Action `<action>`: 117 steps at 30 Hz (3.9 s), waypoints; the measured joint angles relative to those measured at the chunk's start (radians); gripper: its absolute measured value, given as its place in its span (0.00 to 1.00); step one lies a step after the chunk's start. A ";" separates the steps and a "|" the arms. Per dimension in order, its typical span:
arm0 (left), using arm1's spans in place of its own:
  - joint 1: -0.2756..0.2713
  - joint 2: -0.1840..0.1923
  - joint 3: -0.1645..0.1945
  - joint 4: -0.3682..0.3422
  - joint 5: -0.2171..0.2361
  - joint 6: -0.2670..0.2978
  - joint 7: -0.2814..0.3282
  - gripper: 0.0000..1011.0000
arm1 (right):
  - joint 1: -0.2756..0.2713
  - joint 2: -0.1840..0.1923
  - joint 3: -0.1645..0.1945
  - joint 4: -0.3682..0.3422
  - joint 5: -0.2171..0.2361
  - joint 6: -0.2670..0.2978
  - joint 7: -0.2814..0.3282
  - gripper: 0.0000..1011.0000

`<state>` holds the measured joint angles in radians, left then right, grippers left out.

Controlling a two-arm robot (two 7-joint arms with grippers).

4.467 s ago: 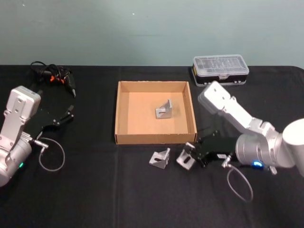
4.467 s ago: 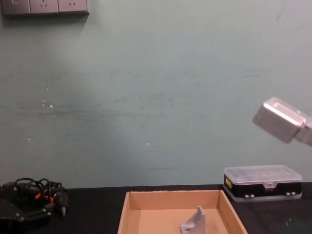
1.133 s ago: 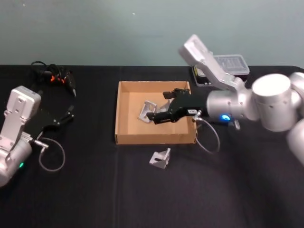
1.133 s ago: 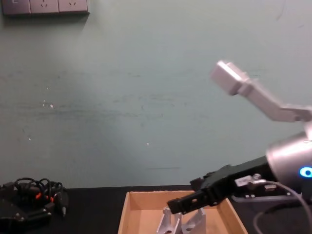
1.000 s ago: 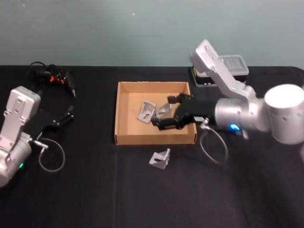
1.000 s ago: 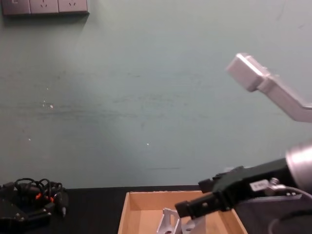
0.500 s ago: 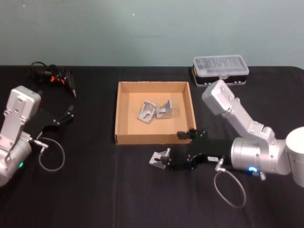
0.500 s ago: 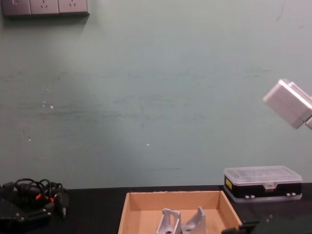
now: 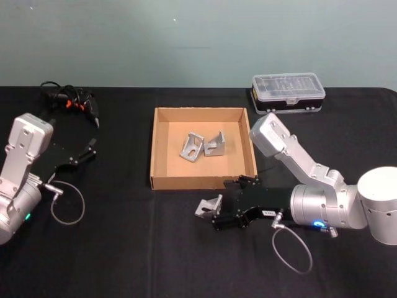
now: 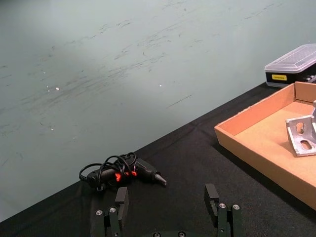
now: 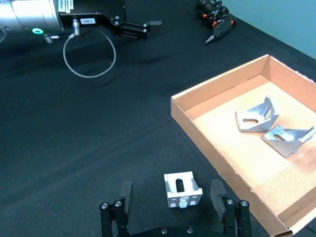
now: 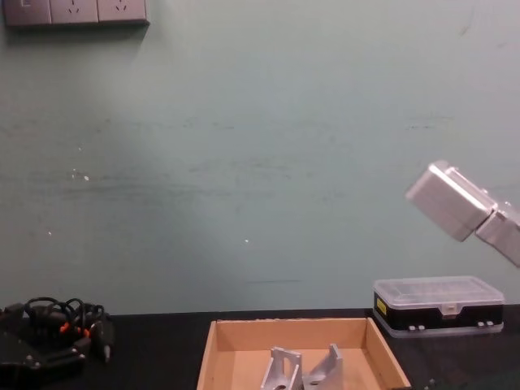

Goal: Use one hand to pick up the angle iron from the table and place it into the box.

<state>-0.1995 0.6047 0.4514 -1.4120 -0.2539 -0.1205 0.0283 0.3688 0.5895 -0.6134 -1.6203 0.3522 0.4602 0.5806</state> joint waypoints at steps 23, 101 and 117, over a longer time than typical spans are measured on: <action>0.000 0.000 0.000 0.000 0.000 0.000 0.000 1.00 | 0.045 -0.050 -0.045 0.095 -0.057 -0.021 -0.011 0.99; 0.000 0.000 0.000 0.000 0.000 0.000 0.000 1.00 | 0.098 -0.195 0.121 0.140 -0.136 0.139 -0.202 0.45; 0.000 0.000 0.000 0.000 0.000 0.000 0.000 1.00 | 0.189 -0.258 0.096 0.290 -0.159 0.144 -0.128 0.45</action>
<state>-0.1995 0.6047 0.4514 -1.4120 -0.2539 -0.1205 0.0283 0.5573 0.3311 -0.5170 -1.3300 0.1928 0.6042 0.4524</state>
